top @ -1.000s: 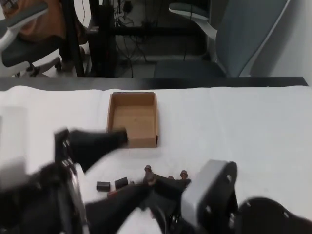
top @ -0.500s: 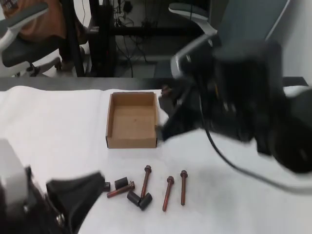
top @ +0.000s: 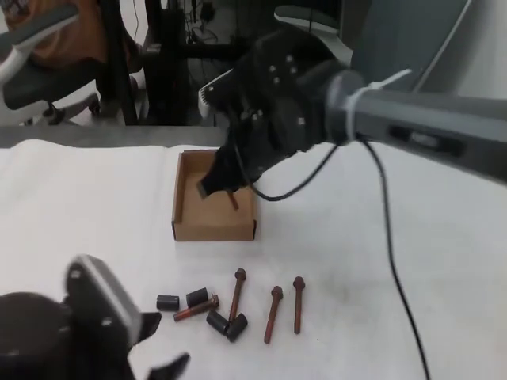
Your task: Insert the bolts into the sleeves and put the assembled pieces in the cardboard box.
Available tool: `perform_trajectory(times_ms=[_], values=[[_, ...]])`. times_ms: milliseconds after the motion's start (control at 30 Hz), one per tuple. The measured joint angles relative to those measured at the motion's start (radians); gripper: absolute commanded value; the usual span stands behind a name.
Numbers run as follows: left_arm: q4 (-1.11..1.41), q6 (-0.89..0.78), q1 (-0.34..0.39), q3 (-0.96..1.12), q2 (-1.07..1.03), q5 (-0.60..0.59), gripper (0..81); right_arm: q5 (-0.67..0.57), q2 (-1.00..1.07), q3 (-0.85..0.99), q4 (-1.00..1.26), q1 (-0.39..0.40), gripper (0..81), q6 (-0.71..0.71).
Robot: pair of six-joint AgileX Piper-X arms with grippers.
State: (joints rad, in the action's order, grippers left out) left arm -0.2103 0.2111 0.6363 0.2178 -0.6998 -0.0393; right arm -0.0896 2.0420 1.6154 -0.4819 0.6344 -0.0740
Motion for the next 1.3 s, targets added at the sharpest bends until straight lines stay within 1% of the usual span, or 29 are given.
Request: perform_trajectory(times_ms=[100,167,200,233,267,333,433,467,500,567,733,833,933,967,1033,1133,1300], values=[[0.002,0.094,-0.008,0.039,-0.163,0.026,60.5,0.0,0.077,0.084,-0.021,-0.007,30.5,0.0],[-0.011,0.172,-0.026,0.089,-0.265,0.031,60.1,0.0,0.096,0.115,-0.043,-0.01,55.3,0.004],[-0.027,0.217,-0.043,0.119,-0.32,0.034,60.1,-0.002,0.1,0.124,-0.055,-0.012,64.0,0.012],[-0.042,0.255,-0.058,0.146,-0.371,0.039,60.1,-0.003,0.101,0.129,-0.071,-0.014,70.0,0.023],[-0.055,0.269,-0.07,0.166,-0.4,0.039,60.1,-0.006,0.101,0.134,-0.088,-0.015,70.0,0.034],[-0.124,0.354,-0.131,0.246,-0.491,0.039,60.1,-0.027,0.101,0.139,-0.131,-0.018,70.0,0.055],[-0.179,0.475,-0.198,0.342,-0.567,0.025,60.1,-0.105,0.098,0.14,-0.201,-0.021,69.3,0.074],[-0.182,0.502,-0.205,0.359,-0.574,0.02,59.9,-0.126,0.098,0.14,-0.22,-0.021,67.1,0.074],[-0.188,0.557,-0.227,0.395,-0.592,-0.003,59.9,-0.149,0.095,0.14,-0.241,-0.021,65.9,0.074],[-0.194,0.609,-0.247,0.441,-0.61,-0.029,59.9,-0.18,0.084,0.14,-0.28,-0.021,65.9,0.074],[-0.258,0.772,-0.264,0.517,-0.673,-0.088,59.9,-0.199,0.029,0.14,-0.314,-0.023,65.9,0.074],[-0.322,0.882,-0.263,0.537,-0.737,-0.086,59.9,-0.206,-0.034,0.14,-0.321,-0.033,65.9,0.074],[-0.345,0.95,-0.263,0.543,-0.806,-0.074,59.8,-0.222,-0.092,0.14,-0.33,-0.043,65.9,0.074],[-0.349,0.963,-0.263,0.548,-0.834,-0.07,58.1,-0.227,-0.121,0.14,-0.343,-0.045,65.9,0.064],[-0.353,0.985,-0.263,0.559,-0.876,-0.059,50.8,-0.227,-0.17,0.14,-0.363,-0.047,65.9,0.048],[-0.341,1.031,-0.263,0.58,-0.912,-0.029,43.1,-0.232,-0.242,0.141,-0.399,-0.047,65.9,0.03],[-0.346,1.066,-0.263,0.623,-0.967,0.016,41.9,-0.231,-0.335,0.143,-0.463,-0.047,65.9,0.008]])
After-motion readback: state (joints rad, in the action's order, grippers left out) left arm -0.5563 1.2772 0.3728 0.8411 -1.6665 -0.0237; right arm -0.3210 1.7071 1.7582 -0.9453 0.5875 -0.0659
